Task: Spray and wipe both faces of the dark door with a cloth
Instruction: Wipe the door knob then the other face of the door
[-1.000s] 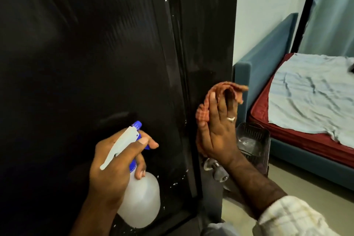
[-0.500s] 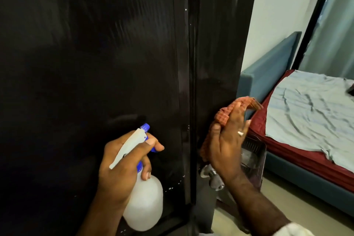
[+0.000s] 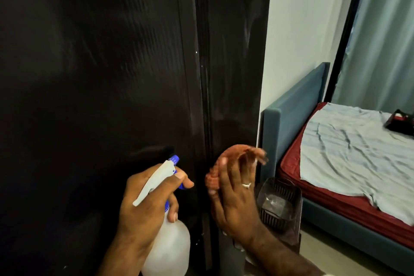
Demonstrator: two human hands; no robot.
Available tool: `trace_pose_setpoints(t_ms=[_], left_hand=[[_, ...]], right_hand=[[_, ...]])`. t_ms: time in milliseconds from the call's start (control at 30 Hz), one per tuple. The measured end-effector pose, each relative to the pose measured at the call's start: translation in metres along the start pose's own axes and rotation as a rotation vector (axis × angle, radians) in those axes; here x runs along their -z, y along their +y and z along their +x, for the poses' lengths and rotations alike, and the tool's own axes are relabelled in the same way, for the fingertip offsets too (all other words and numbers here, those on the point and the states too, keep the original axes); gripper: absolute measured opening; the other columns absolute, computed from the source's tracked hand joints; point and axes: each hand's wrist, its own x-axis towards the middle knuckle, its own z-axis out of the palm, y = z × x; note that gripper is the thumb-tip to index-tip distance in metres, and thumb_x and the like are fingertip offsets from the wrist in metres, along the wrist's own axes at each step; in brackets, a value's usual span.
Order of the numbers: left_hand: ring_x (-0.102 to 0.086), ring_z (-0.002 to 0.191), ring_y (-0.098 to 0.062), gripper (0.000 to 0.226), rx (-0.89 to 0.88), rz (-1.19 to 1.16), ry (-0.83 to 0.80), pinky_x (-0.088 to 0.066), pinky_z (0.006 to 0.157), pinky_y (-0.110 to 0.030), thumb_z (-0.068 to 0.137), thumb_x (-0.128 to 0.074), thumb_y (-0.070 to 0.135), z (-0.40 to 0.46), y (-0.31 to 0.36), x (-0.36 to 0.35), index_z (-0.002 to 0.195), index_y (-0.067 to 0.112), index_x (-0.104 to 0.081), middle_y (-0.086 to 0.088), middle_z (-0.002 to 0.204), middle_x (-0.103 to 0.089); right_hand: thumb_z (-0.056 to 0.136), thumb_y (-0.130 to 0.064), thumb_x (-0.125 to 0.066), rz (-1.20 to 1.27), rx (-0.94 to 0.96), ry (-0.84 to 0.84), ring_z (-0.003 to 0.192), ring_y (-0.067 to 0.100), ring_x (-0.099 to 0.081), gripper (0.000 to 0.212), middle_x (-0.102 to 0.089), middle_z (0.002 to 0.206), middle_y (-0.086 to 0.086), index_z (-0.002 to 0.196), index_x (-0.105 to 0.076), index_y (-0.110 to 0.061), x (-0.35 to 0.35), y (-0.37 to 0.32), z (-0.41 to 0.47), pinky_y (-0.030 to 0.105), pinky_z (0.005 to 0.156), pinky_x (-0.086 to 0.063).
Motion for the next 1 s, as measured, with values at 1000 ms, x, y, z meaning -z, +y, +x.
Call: trace_pose_setpoints(t_ms=[1000], left_hand=[[-0.043,0.036,-0.024,0.021,-0.208,-0.044,0.101,-0.041,0.043,-0.029,0.099,-0.068,0.015,0.056,0.150,0.029,0.094,-0.005,-0.073,-0.021,0.084,-0.078]], right_hand=[[0.111,-0.045,-0.047,-0.051,0.031,0.541,0.164,0.042,-0.015,0.069,-0.024,0.176,0.018,0.167,-0.033,-0.008,0.117,-0.050,0.296,0.066,0.129,-0.013]])
